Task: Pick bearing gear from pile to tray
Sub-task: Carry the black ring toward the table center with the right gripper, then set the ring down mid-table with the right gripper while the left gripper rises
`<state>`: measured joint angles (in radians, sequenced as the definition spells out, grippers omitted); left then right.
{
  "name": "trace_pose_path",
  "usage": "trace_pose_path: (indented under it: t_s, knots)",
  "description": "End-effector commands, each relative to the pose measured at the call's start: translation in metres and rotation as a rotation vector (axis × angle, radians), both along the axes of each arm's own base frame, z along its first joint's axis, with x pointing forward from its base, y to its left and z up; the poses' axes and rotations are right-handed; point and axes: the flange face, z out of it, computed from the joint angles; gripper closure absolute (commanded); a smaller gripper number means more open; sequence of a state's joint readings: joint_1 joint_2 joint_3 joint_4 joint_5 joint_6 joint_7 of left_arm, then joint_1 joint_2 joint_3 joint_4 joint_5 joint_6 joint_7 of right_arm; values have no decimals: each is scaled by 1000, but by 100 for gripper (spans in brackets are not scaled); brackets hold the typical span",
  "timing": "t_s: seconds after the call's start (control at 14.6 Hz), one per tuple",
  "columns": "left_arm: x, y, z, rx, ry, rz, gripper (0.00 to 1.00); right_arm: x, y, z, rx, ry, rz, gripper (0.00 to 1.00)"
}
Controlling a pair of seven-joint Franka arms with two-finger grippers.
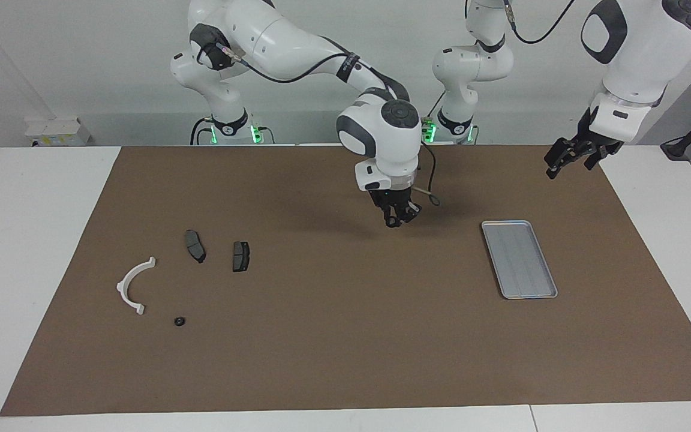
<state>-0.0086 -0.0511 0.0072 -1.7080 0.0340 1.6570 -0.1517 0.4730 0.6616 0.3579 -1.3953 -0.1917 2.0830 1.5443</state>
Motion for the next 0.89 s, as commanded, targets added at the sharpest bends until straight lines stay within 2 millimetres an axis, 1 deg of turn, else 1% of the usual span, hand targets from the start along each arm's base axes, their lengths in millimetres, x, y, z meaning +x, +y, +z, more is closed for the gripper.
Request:
trace_pose_path:
  t_s: [0.0,0.14,0.21,0.34,0.48,0.62,0.69,0.76,0.82]
  knots:
    - [-8,-3,1,-10,8,-7,0,4,-14,-15,0,-36,-14,90]
    - [-8,-3,3,-10,6,-11,0,3,-16,-27,-1,-44,-7,90]
    - [-9,-4,2,-10,13,-17,0,4,-22,-35,2,-44,-13,90]
    - [-11,-13,3,-10,12,-37,0,3,-24,-44,3,-55,-5,90]
    - [-10,-25,4,-22,8,-82,0,3,-26,-48,3,-54,-7,90]
    - [-9,-28,4,-53,3,-118,0,1,-27,-53,9,-58,-6,89]
    - [-8,-31,3,-56,-3,-121,0,1,-29,-57,17,-63,-7,87]
    - [-6,-39,4,-56,-21,-127,0,3,-33,-60,19,-63,-14,81]
    - [-5,-46,3,-56,-33,-138,0,3,-33,-60,18,-66,-12,72]
